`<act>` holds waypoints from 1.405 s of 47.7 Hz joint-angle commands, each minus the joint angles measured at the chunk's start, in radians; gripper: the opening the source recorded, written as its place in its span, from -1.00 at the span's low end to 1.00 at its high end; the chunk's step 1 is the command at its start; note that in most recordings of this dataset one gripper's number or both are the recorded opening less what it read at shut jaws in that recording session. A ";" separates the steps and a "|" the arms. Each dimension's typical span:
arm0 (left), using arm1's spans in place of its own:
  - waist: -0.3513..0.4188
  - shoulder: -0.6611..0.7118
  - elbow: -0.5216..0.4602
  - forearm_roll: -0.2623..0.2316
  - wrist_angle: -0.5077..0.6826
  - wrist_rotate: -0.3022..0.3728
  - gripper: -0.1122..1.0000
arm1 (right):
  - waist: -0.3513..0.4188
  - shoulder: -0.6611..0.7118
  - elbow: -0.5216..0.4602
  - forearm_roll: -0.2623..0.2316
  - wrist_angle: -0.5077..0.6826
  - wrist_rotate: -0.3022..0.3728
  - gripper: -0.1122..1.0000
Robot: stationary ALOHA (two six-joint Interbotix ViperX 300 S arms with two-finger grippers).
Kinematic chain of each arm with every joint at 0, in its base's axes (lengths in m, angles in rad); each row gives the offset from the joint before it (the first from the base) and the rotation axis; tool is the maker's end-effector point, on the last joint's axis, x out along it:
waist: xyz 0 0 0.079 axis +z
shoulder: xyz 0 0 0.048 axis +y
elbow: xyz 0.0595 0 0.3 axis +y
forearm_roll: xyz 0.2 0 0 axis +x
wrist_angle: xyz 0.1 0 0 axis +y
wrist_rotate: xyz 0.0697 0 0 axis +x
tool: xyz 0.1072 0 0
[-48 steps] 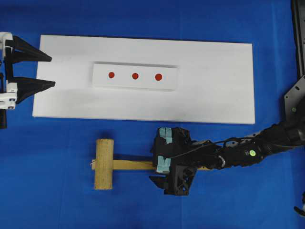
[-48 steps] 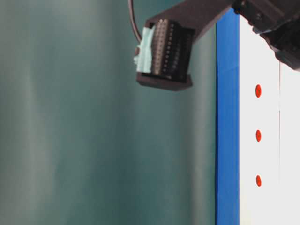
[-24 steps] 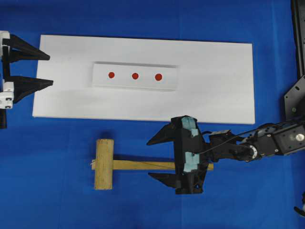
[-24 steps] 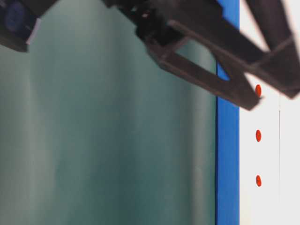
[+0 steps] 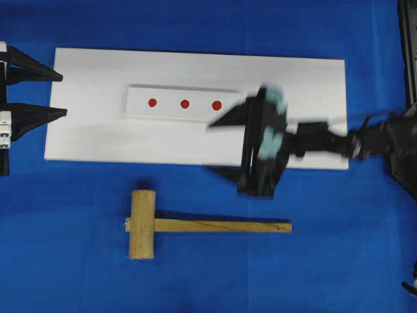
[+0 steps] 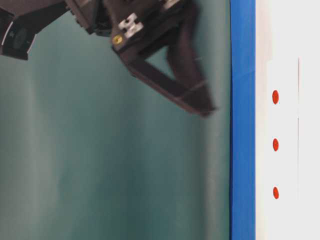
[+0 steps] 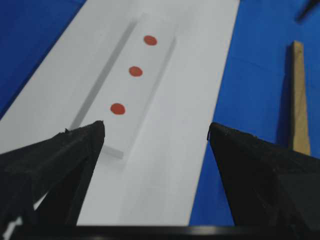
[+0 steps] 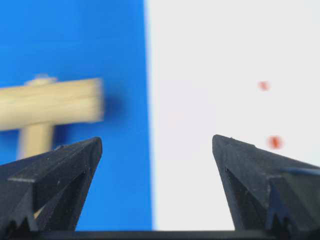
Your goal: Hit the mark with a hammer.
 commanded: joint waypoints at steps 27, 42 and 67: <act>-0.063 -0.104 -0.012 0.000 0.018 0.143 0.63 | -0.132 -0.471 0.238 -0.041 0.109 -0.061 0.72; -0.069 -0.176 0.026 -0.002 0.017 0.241 0.63 | -0.133 -0.793 0.472 -0.043 0.110 -0.064 0.72; -0.097 -0.262 0.107 0.000 -0.002 0.245 0.61 | -0.133 -0.928 0.672 -0.040 0.106 -0.066 0.67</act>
